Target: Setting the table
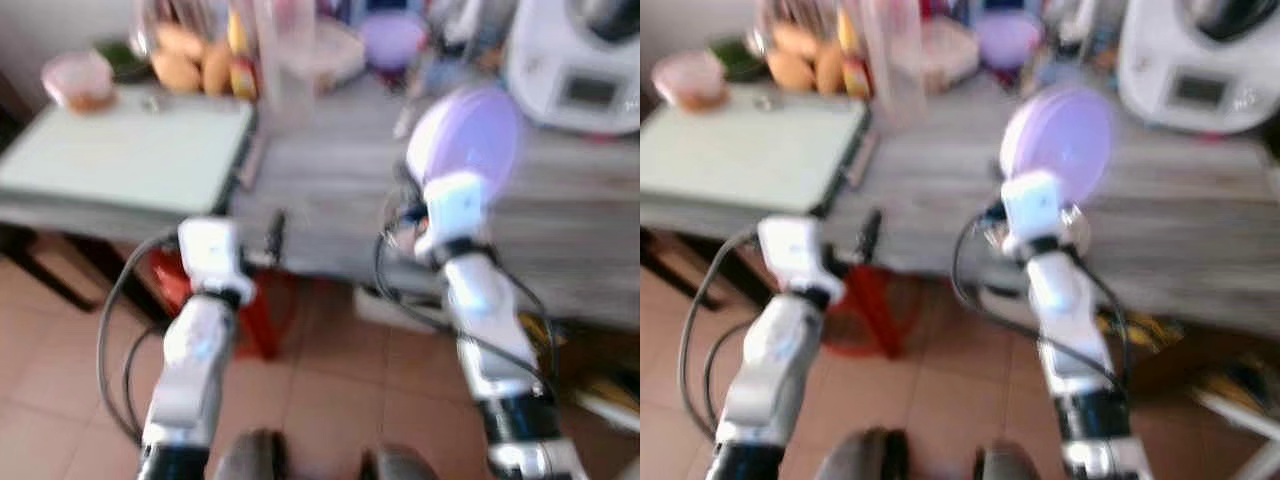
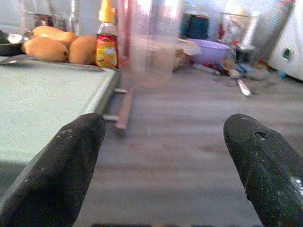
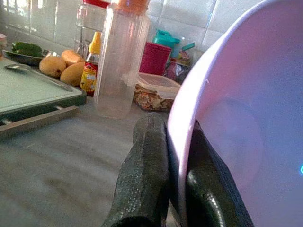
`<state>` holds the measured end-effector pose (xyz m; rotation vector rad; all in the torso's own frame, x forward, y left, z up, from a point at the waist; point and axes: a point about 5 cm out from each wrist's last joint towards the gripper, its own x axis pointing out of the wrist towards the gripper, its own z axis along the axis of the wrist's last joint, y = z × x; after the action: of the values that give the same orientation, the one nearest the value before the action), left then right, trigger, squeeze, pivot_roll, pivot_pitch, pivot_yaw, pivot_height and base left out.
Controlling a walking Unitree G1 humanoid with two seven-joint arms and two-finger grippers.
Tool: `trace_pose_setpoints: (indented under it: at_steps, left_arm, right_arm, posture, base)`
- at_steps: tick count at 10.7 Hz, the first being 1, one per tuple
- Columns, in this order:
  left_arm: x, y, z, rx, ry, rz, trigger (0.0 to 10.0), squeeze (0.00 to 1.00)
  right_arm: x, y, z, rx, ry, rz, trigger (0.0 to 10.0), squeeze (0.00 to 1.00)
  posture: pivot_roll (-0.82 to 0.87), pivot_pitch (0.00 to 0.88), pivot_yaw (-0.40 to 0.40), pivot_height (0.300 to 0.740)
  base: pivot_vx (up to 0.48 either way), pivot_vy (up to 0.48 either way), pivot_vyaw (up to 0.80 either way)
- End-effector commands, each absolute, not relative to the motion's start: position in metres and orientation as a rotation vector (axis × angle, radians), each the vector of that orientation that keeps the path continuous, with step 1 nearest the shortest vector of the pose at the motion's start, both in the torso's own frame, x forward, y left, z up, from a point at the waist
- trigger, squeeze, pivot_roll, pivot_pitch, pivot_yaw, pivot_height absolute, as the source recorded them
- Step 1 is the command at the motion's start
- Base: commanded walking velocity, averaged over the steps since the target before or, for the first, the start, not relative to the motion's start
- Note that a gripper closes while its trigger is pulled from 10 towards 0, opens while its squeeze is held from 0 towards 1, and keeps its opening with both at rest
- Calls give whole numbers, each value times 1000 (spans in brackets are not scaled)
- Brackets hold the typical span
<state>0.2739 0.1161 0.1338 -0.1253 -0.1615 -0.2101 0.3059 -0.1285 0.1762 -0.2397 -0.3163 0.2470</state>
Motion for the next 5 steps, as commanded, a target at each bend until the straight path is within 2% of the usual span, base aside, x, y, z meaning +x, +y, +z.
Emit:
trace_pose_setpoints:
  at_steps: [1,3,5]
  left_arm:
    - [275,111,141,-137,-184,-221,10000,0]
    - [272,114,143,-135,-194,-215,10000,0]
    - [263,120,136,-112,-161,-229,10000,0]
  right_arm:
    - [305,-135,178,-243,-326,223,10000,0]
    - [306,-128,181,-233,-335,262,10000,0]
    - [311,-118,169,-233,-257,331,10000,0]
  posture:
    - [-64,155,34,740]
    - [-67,164,37,740]
    - [-56,175,35,740]
  base:
    - [341,337,0]
    - [0,0,0]
    - [0,0,0]
